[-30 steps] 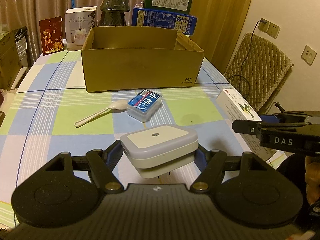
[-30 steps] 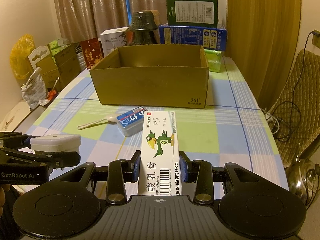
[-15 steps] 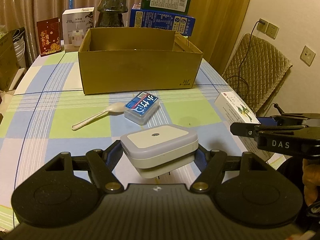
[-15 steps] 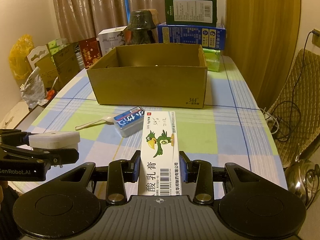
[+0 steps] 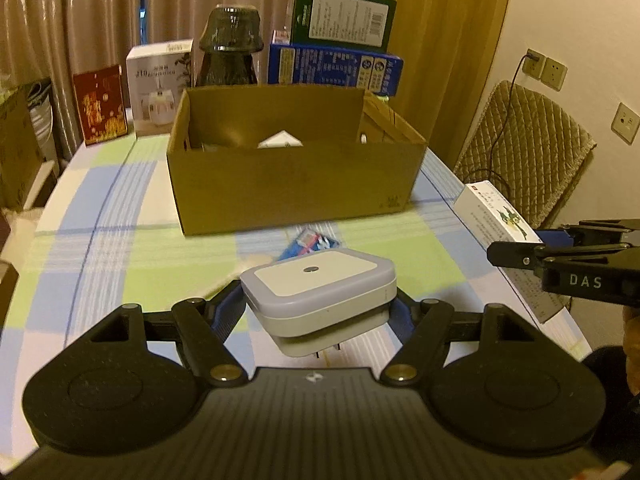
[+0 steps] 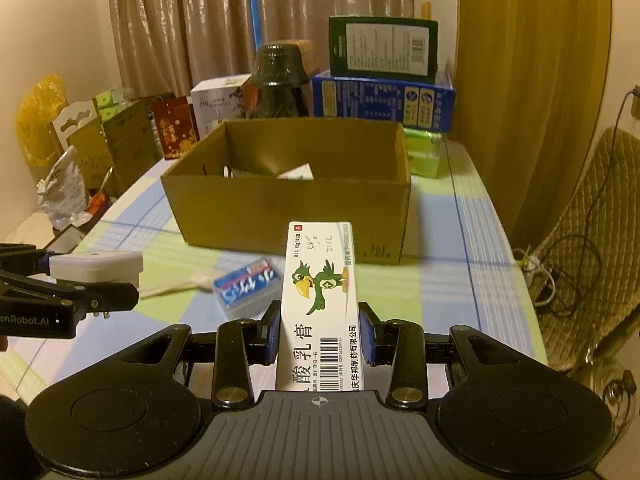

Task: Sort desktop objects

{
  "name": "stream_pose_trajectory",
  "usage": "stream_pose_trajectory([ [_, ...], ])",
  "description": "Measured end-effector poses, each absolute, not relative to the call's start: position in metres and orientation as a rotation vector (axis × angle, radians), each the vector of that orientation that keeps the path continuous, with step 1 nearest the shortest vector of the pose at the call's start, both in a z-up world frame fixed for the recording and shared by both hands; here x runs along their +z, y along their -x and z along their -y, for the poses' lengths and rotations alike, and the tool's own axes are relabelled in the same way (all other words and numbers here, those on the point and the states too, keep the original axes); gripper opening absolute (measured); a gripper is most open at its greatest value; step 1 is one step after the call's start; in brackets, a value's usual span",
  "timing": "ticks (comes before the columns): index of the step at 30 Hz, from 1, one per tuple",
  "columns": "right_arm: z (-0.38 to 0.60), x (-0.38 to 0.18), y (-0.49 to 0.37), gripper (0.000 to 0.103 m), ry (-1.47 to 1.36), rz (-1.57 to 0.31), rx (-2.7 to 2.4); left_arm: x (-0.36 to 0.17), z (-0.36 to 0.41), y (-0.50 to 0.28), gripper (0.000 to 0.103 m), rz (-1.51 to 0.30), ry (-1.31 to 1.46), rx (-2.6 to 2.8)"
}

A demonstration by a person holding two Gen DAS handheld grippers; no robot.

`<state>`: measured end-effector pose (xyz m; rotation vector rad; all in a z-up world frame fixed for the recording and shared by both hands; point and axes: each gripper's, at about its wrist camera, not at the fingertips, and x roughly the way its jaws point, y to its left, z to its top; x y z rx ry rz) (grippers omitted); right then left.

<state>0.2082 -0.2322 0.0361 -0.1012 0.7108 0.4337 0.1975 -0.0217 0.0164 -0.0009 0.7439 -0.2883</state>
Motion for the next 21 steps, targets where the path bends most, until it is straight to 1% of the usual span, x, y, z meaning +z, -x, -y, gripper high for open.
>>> stream_pose_trajectory([
  [9, 0.228, 0.056, -0.255, 0.036, 0.114, -0.691, 0.446, 0.035, 0.021, -0.246, 0.069, -0.711, -0.028, -0.297],
  [21, 0.217, 0.058, -0.295, 0.036, 0.136, -0.695, 0.468, 0.036, 0.021, -0.292, 0.069, -0.711, -0.051, -0.31],
])
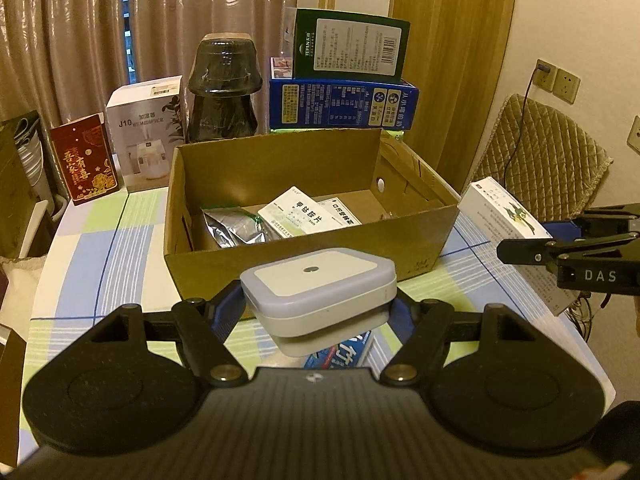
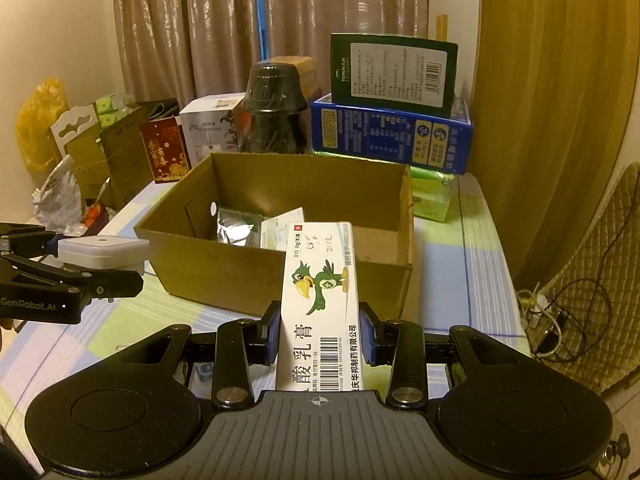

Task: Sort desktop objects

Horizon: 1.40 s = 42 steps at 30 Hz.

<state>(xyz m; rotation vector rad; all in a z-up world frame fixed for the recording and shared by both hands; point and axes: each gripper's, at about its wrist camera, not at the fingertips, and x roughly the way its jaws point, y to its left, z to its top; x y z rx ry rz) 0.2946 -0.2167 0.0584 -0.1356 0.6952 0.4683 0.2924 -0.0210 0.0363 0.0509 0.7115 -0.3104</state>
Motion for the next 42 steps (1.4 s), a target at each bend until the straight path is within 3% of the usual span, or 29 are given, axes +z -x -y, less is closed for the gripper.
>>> stream_pose_trajectory([
  [30, 0.201, 0.06, -0.339, 0.036, 0.181, -0.702, 0.484, 0.031, 0.017, -0.335, 0.069, -0.728, -0.08, -0.327],
  [42, 0.187, 0.074, -0.396, 0.036, 0.176, -0.712, 0.493, 0.043, 0.002, -0.393, 0.069, -0.726, -0.087, -0.294],
])
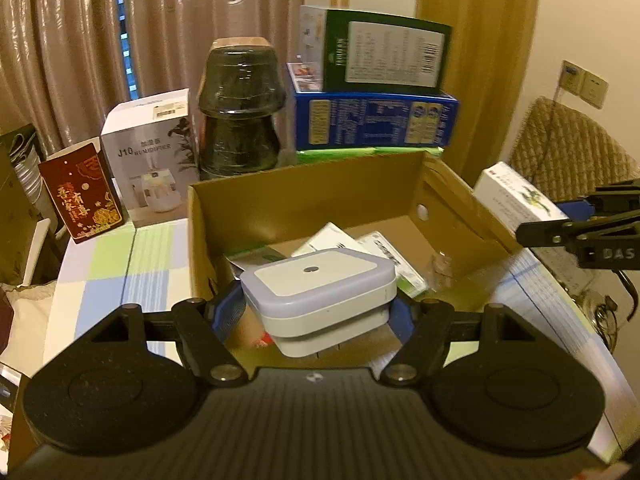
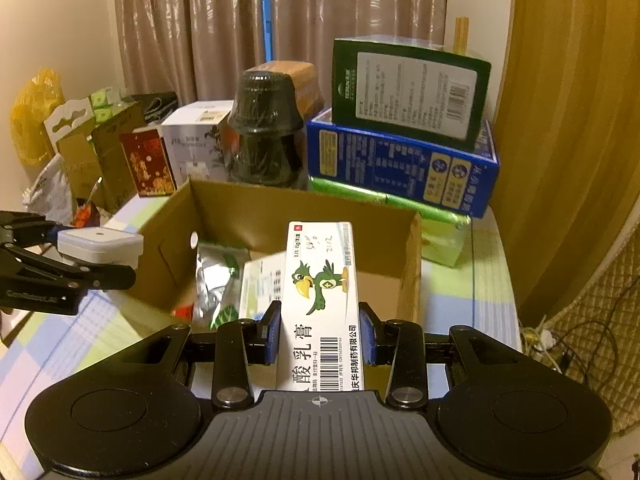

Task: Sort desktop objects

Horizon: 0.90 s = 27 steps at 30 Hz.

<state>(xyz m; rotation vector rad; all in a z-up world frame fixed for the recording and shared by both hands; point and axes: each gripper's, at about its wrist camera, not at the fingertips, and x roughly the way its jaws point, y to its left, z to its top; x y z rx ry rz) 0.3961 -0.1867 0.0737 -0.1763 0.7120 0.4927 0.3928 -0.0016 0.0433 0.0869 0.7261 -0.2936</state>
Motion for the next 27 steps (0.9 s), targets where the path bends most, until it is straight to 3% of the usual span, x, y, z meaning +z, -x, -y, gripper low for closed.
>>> stream_pose_trajectory([
  [16, 0.16, 0.043, -0.463, 0.036, 0.146, -0.766, 0.48, 0.015, 0.008, -0.466, 0.07, -0.739, -0.087, -0.288],
  [18, 0.159, 0.039, -0.469, 0.036, 0.127, -0.772, 0.476, 0.01, 0.008, -0.473, 0.078, -0.74, -0.073, -0.271],
  [23, 0.153, 0.035, -0.478, 0.036, 0.103, -0.736, 0.488, 0.008, 0.003, -0.472, 0.079, -0.724, -0.037, -0.265],
  [27, 0.158, 0.035, -0.481, 0.055, 0.042, -0.711, 0.494, 0.007, -0.004, -0.464, 0.079, -0.727, -0.023, -0.261],
])
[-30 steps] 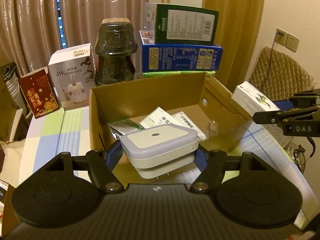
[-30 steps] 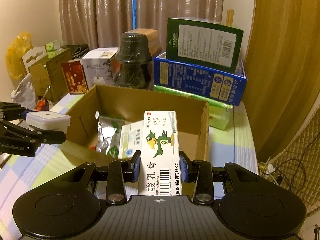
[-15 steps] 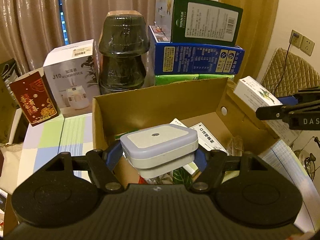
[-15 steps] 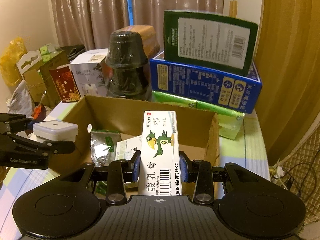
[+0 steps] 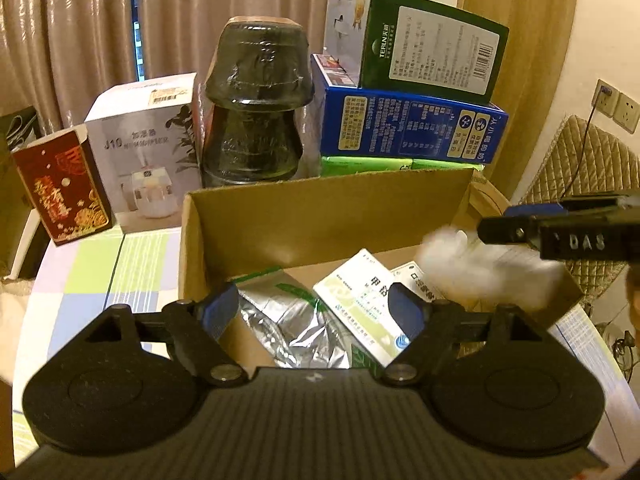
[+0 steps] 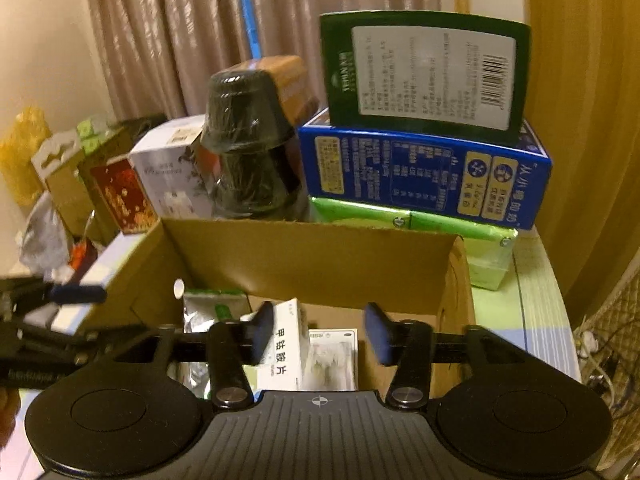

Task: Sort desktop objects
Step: 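Open both tools to drop the ointment box and white case into the box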

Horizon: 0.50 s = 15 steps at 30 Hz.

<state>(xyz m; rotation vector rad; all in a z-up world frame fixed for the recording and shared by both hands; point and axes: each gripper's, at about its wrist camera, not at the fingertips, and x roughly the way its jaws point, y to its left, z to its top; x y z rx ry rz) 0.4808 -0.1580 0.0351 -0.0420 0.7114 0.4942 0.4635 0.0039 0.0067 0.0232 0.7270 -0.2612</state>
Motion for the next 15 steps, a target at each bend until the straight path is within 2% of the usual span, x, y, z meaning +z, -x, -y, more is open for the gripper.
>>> stream_pose_trajectory([
  [7, 0.181, 0.039, -0.448, 0.065, -0.024, -0.692, 0.484, 0.009, -0.014, -0.436, 0.082, -0.714, -0.015, -0.243],
  [15, 0.204, 0.039, -0.375, 0.092, -0.077, -0.699, 0.471, 0.017, -0.026, -0.383, 0.09, -0.707, -0.003, -0.219],
])
